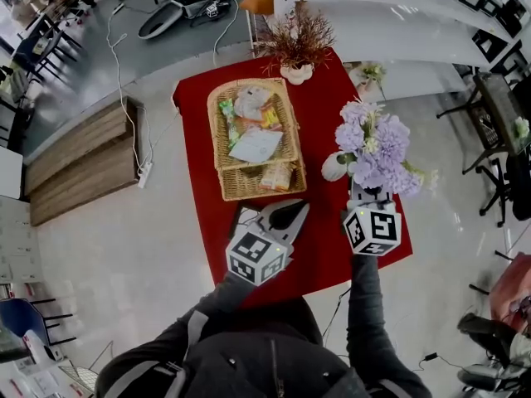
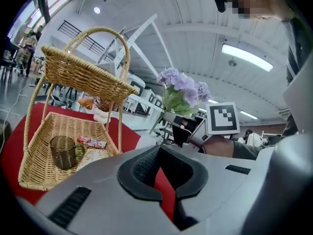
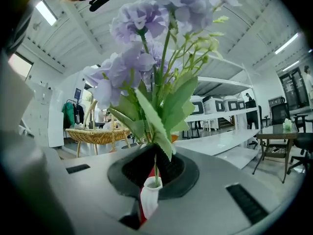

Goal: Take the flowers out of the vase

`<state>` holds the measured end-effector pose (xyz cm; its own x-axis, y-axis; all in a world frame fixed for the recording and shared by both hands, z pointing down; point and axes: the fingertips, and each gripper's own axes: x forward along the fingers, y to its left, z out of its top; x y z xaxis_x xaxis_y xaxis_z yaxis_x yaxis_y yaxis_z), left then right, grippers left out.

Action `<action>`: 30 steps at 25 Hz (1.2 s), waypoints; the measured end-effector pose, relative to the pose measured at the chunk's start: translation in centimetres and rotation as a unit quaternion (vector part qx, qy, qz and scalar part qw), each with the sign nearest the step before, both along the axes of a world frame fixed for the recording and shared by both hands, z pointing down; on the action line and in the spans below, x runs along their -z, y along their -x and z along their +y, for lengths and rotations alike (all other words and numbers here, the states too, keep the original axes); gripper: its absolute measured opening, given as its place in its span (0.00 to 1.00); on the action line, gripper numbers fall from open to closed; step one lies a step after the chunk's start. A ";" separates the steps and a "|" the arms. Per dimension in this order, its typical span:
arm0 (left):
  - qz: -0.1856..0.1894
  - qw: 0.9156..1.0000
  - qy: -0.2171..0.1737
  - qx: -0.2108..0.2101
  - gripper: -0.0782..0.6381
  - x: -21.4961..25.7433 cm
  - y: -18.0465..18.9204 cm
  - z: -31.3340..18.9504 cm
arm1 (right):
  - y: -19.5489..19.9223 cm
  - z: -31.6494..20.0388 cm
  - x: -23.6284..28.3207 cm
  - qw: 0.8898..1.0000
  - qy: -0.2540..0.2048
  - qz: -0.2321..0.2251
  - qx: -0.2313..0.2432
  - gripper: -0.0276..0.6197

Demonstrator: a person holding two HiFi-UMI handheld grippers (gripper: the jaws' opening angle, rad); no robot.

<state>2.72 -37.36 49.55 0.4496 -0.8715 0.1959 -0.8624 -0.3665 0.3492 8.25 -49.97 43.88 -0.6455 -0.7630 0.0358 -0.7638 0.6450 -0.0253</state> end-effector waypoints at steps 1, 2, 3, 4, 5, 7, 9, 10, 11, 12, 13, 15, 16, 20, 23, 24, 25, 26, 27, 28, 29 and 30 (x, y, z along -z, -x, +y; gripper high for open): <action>0.001 1.000 0.000 0.001 0.12 0.1 0.2 0.2 | 0.0 0.1 0.2 1.000 -0.001 0.001 0.000 0.07; 0.001 1.000 0.000 0.002 0.12 0.1 0.4 0.5 | 0.1 0.2 0.4 1.000 -0.002 0.001 -0.001 0.07; 0.001 1.000 0.000 0.003 0.12 0.2 0.6 0.6 | 0.0 0.4 0.6 1.000 -0.003 0.001 -0.001 0.07; 0.002 1.000 -0.001 0.004 0.12 0.2 0.7 0.8 | 0.0 0.5 0.8 1.000 -0.004 0.002 -0.002 0.07; 0.004 1.000 -0.001 0.005 0.12 0.2 0.9 0.9 | 0.0 0.6 1.1 1.000 -0.007 0.002 -0.003 0.07; 0.007 1.000 -0.002 0.006 0.12 0.3 1.0 1.2 | -0.1 0.9 1.7 1.000 -0.013 0.004 -0.003 0.07; 0.008 1.000 -0.003 0.002 0.12 0.4 0.9 1.6 | -0.1 1.4 2.3 1.000 -0.020 0.009 -0.004 0.07; 0.008 1.000 -0.003 -0.001 0.12 0.5 0.8 1.8 | -0.1 1.7 2.6 1.000 -0.023 0.010 -0.004 0.07; 0.009 1.000 -0.004 -0.003 0.12 0.6 0.6 2.0 | -0.2 1.9 2.9 1.000 -0.024 0.010 -0.005 0.07; 0.009 1.000 -0.005 -0.006 0.12 0.6 0.5 2.2 | -0.2 2.1 3.2 1.000 -0.026 0.010 -0.006 0.07; 0.010 1.000 -0.006 -0.008 0.12 0.7 0.4 2.4 | -0.3 2.4 3.5 1.000 -0.029 0.009 -0.007 0.07; 0.011 1.000 -0.010 -0.012 0.12 0.9 0.3 2.8 | -0.5 2.8 4.2 0.999 -0.035 0.009 -0.010 0.07; 0.011 1.000 -0.011 -0.015 0.12 1.1 0.3 3.0 | -0.5 3.1 4.5 0.999 -0.038 0.008 -0.012 0.07; 0.012 1.000 -0.015 -0.024 0.12 1.6 0.4 4.2 | -0.8 4.3 5.7 0.999 -0.042 0.006 -0.022 0.07; 0.013 0.999 -0.019 -0.030 0.12 2.1 0.5 5.2 | -1.0 5.6 6.3 0.999 -0.042 0.007 -0.029 0.07; 0.013 0.999 -0.020 -0.033 0.12 2.3 0.6 5.6 | -1.0 6.1 6.4 0.999 -0.041 0.006 -0.031 0.07; 0.013 0.999 -0.021 -0.036 0.12 2.5 0.8 6.0 | -1.0 6.6 6.6 0.999 -0.039 0.006 -0.033 0.07; 0.013 0.999 -0.021 -0.038 0.12 2.7 0.9 6.4 | -0.9 7.2 6.7 0.999 -0.037 0.005 -0.036 0.07; 0.013 0.999 -0.021 -0.041 0.12 2.8 1.0 6.8 | -0.9 7.7 6.8 0.999 -0.035 0.005 -0.038 0.07; 0.013 0.999 -0.022 -0.045 0.12 2.9 1.2 7.2 | -0.9 8.3 6.8 0.999 -0.034 0.005 -0.041 0.07; 0.013 0.999 -0.021 -0.048 0.12 3.0 1.3 7.7 | -0.9 8.9 6.8 0.999 -0.032 0.006 -0.043 0.07; 0.012 0.998 -0.021 -0.051 0.12 3.0 1.4 8.1 | -0.9 9.6 6.8 0.998 -0.029 0.006 -0.046 0.07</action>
